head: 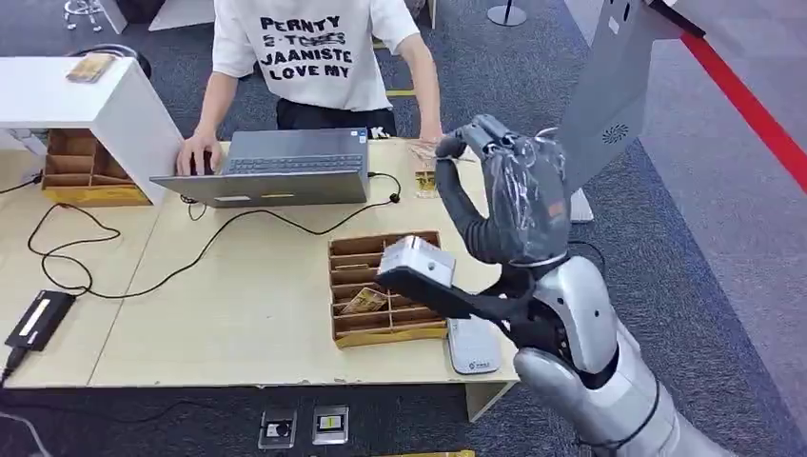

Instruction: Pass the card to the sensor for recognition and then transmit it.

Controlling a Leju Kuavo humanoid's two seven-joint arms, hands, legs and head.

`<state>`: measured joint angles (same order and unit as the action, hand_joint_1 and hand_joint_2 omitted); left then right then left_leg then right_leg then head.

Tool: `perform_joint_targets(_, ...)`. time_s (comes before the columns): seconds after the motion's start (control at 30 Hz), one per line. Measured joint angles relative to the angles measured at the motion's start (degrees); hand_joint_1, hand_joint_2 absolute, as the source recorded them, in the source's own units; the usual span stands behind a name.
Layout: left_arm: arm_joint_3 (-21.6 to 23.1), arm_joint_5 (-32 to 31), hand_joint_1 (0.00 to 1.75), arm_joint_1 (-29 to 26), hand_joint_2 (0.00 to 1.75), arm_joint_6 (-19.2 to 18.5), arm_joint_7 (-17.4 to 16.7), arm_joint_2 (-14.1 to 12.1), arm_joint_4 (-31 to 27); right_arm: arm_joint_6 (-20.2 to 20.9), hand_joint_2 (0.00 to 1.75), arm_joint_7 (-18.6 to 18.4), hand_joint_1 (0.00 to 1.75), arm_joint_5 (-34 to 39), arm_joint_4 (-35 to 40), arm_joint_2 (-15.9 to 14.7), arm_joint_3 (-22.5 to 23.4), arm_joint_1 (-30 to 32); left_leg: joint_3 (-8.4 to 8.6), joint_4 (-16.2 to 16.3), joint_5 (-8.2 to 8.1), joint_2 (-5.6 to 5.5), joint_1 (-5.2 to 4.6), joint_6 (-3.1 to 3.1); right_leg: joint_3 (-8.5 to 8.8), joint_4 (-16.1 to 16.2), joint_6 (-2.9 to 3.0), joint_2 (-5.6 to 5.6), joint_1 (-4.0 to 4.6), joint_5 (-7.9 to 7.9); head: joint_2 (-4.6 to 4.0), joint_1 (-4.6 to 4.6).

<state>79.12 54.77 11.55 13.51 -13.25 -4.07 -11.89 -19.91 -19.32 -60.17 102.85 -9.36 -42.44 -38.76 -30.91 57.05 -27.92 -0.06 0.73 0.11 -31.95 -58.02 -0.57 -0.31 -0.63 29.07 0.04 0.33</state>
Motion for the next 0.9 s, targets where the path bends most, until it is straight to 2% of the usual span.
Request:
perform_joint_targets(0.3, 1.53, -1.18, 0.0, 1.16, 0.0, -0.2, -1.42, 0.39, 0.0, -0.48, 1.75, 0.39, 1.75, 2.69, -22.47, 7.74, -2.19, -12.6, -0.05, 0.01, 0.02, -0.06, 0.0, -0.02, -0.04, -0.01, 0.0, -0.03, 0.01, 0.0, 0.0, 0.0)
perform_joint_targets(0.43, 2.54, -1.4, 0.0, 1.3, 0.0, -0.2, -1.64, 0.39, 0.0, -0.09, 1.75, 0.2, 1.75, 2.58, -30.93, 10.34, -2.82, -15.84, -0.05, 0.01, 0.02, -0.06, 0.0, -0.02, -0.05, 0.0, 0.0, -0.03, 0.01, 0.0, -0.02, 0.04)
perform_joint_targets(0.63, 3.19, -2.3, 0.0, 1.45, 0.0, -0.5, -1.86, 0.37, 0.0, 0.94, 1.75, -0.94, 1.75, 3.11, -39.25, 11.94, -3.3, -19.69, -0.05, 0.01, 0.02, -0.06, 0.0, -0.02, -0.07, 0.0, 0.0, -0.02, 0.01, 0.0, 0.0, 0.02)
perform_joint_targets(0.87, 4.26, -2.86, 0.0, 1.77, 0.0, -0.72, -2.23, 0.37, 0.0, 0.59, 1.75, -1.51, 1.75, 3.28, -45.96, 12.29, -3.3, -20.5, -0.02, 0.02, 0.02, -0.05, -0.01, -0.02, -0.06, 0.01, 0.0, -0.01, 0.0, -0.01, 0.0, 0.0)
perform_joint_targets(0.9, 4.26, -2.86, 0.0, 1.77, 0.0, -0.74, -2.23, 0.37, 0.0, 0.52, 1.75, -1.51, 1.17, 3.24, -46.3, 12.26, -3.3, -20.47, -0.02, 0.02, 0.02, -0.04, -0.01, -0.02, -0.07, 0.01, -0.01, 0.02, 0.0, -0.02, 0.0, 0.02)
